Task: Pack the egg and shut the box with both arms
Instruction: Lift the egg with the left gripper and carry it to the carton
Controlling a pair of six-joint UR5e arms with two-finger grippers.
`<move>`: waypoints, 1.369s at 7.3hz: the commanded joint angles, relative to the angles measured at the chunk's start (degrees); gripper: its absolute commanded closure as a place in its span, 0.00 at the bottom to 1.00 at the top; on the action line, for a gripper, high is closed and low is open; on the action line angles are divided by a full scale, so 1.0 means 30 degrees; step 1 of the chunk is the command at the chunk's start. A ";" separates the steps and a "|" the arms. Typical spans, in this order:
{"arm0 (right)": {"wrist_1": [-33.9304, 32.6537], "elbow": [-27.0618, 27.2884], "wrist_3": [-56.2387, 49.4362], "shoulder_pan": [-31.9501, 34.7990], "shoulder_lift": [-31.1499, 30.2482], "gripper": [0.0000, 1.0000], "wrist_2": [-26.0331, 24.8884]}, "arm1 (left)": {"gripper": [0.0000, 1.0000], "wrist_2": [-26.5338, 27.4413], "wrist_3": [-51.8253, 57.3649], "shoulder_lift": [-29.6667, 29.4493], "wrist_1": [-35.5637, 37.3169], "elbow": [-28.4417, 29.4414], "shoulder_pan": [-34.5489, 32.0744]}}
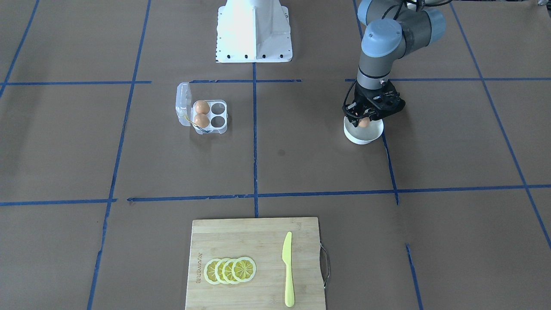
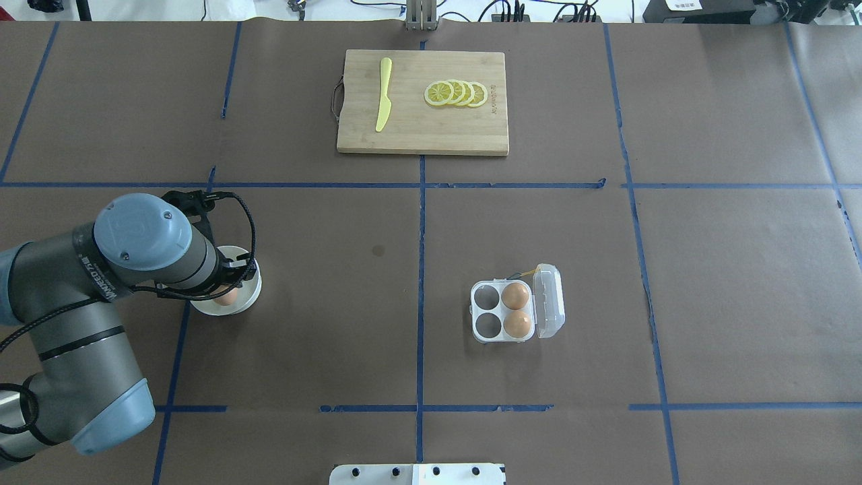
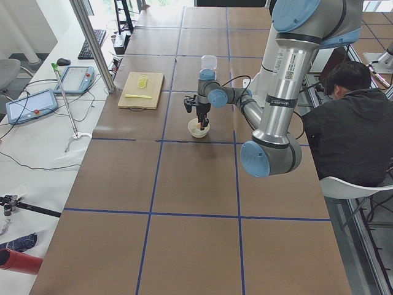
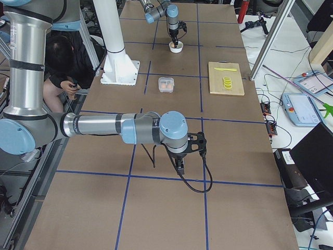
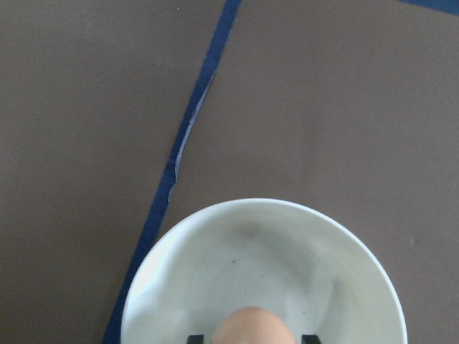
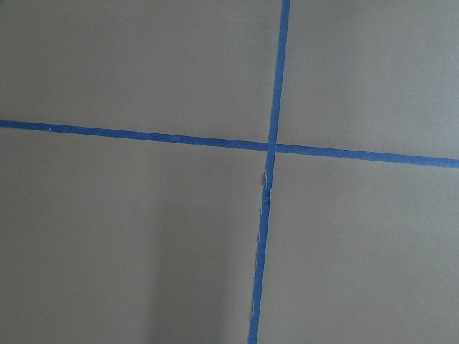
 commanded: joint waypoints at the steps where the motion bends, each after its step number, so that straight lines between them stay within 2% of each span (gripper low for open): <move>1: -0.0003 -0.0013 0.0000 0.0000 0.0001 0.00 0.0000 | 1.00 0.0069 -0.0098 -0.0289 0.2914 -0.2751 -0.0385; 3: -0.0032 -0.0013 0.0029 0.0000 0.0001 0.00 0.0000 | 1.00 0.0651 -0.2253 -0.2241 0.2608 -0.2415 -0.0096; 4: -0.0003 -0.0013 0.0029 0.0000 0.0059 0.00 0.0000 | 1.00 0.2396 -0.2731 -0.3675 0.1793 -0.2209 0.0197; 5: -0.0003 -0.0013 0.0029 0.0000 0.0088 0.00 0.0000 | 1.00 0.3747 -0.2707 -0.4328 -0.0332 -0.1685 0.1331; 6: 0.0026 0.0016 0.0029 0.0000 0.0088 0.00 0.0000 | 1.00 0.5791 -0.2590 -0.5233 -0.2790 -0.0026 0.2328; 7: -0.0003 0.0132 0.0029 0.0000 0.0088 0.00 -0.0029 | 1.00 0.7001 -0.2154 -0.6403 -0.4206 0.1817 0.3353; 8: -0.0003 0.0134 0.0029 0.0000 0.0059 0.00 -0.0030 | 1.00 0.7158 -0.1135 -0.6704 -0.7266 0.2967 0.3712; 9: -0.0032 0.0134 0.0029 0.0000 0.0030 0.00 -0.0001 | 1.00 0.7160 0.0297 -0.7316 -0.9066 0.3936 0.4034; 10: -0.0032 0.0134 0.0029 0.0000 -0.0028 0.00 0.0000 | 1.00 0.7131 0.1326 -0.8338 -0.9374 0.4932 0.4443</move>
